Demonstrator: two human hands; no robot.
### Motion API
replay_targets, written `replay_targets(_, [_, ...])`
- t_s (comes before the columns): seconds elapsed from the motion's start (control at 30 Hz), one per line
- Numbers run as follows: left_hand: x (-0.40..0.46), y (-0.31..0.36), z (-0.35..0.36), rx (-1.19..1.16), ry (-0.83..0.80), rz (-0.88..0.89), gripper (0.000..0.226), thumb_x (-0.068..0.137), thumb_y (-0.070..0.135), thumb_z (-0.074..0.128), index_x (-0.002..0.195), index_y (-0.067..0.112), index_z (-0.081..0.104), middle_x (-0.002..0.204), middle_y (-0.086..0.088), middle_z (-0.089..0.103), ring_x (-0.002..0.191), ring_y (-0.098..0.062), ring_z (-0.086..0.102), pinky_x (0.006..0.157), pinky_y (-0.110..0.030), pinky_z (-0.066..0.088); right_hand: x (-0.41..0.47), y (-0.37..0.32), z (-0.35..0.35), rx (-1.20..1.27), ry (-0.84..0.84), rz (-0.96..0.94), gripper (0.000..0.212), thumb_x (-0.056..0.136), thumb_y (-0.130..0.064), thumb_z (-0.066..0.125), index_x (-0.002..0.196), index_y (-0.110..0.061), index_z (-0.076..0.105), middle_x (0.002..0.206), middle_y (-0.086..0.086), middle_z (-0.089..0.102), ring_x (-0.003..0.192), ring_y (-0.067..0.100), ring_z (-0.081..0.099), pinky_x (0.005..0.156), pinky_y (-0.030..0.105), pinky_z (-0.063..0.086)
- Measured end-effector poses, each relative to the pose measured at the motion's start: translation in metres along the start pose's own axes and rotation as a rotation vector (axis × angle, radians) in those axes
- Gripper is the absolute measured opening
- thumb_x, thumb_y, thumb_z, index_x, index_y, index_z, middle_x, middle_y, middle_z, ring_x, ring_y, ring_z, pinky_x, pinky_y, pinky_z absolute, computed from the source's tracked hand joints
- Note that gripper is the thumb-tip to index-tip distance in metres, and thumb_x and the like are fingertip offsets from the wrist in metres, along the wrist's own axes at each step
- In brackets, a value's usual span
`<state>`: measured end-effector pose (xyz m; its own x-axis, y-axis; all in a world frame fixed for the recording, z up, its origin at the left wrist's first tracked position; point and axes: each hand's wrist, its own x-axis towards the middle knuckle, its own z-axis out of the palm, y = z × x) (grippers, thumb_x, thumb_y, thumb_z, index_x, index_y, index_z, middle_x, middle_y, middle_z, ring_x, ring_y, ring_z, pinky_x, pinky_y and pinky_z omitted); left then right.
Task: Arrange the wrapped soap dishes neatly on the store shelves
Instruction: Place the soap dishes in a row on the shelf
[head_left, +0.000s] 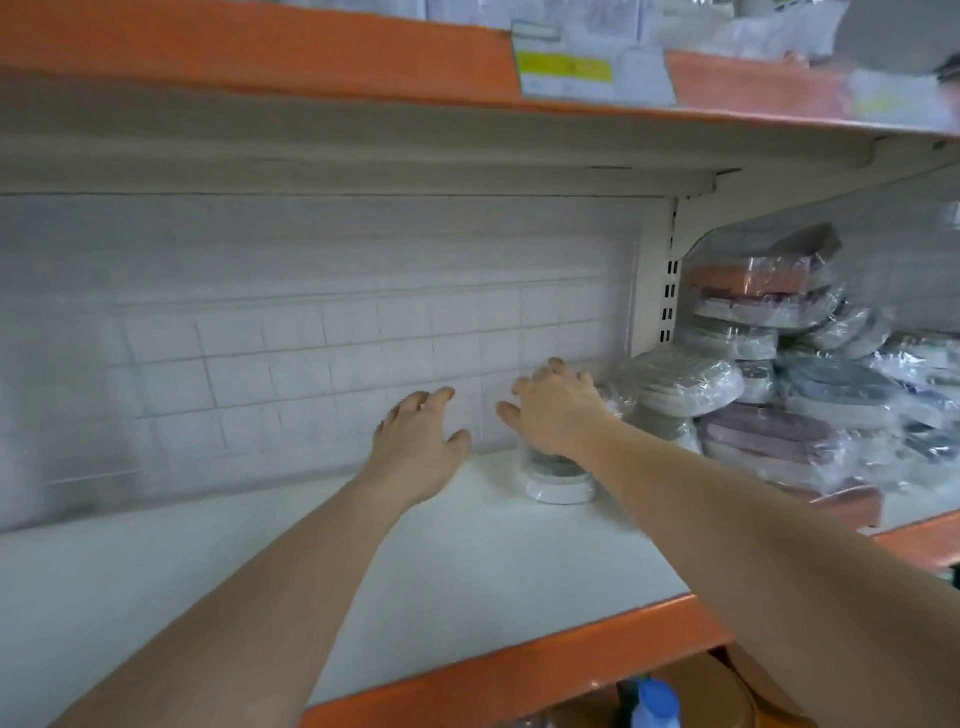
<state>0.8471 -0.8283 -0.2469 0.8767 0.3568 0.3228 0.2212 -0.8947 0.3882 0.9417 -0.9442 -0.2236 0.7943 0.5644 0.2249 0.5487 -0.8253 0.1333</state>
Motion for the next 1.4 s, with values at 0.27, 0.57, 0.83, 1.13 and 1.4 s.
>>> replay_targets(0.27, [-0.149,-0.096,-0.163,0.073,0.249,-0.020,0.056,0.097,0.030,0.043,0.148,0.020,0.021,0.151,-0.005,0.025,0.135,-0.025,0.030,0.108,-0.035,0.026,-0.109,-0.177,-0.097,0.244,0.099,-0.266,0.049,0.097,-0.041,0.041,0.142,-0.021,0.036,0.141,0.008,0.041,0.129,0.026,0.039,0.102,0.037,0.035])
replay_targets(0.57, [-0.298,-0.180,-0.357,0.220,0.552,-0.112,0.048,0.094,0.022,0.047,0.140,0.018,0.035,0.139,-0.008,0.040,0.120,-0.030,0.044,0.095,-0.033,0.033,-0.211,-0.352,-0.239,0.432,0.362,-0.581,0.044,0.092,-0.035,0.052,0.134,-0.021,0.048,0.137,0.005,0.050,0.125,0.025,0.045,0.096,0.031,0.038])
replay_targets(0.83, [-0.352,-0.249,-0.441,0.277,0.666,-0.202,0.048,0.094,0.022,0.049,0.140,0.016,0.038,0.141,-0.008,0.040,0.124,-0.028,0.043,0.101,-0.031,0.029,-0.236,-0.427,-0.330,0.443,0.493,-0.683,0.041,0.091,-0.036,0.053,0.129,-0.020,0.053,0.125,0.007,0.058,0.113,0.025,0.053,0.095,0.033,0.043])
replay_targets(1.13, [-0.347,-0.347,-0.491,0.384,0.693,-0.277,0.047,0.095,0.024,0.045,0.141,0.020,0.036,0.140,-0.008,0.040,0.126,-0.027,0.039,0.101,-0.033,0.032,-0.188,-0.524,-0.360,0.418,0.568,-0.711,0.046,0.092,-0.039,0.052,0.134,-0.024,0.047,0.134,0.004,0.051,0.120,0.024,0.047,0.095,0.031,0.038])
replay_targets(1.4, [-0.321,-0.450,-0.569,0.441,0.731,-0.363,0.045,0.096,0.027,0.044,0.140,0.022,0.038,0.142,-0.006,0.039,0.124,-0.026,0.042,0.099,-0.033,0.033,-0.132,-0.645,-0.392,0.399,0.548,-0.798,0.048,0.093,-0.037,0.051,0.138,-0.023,0.042,0.138,0.003,0.047,0.122,0.022,0.045,0.095,0.030,0.036])
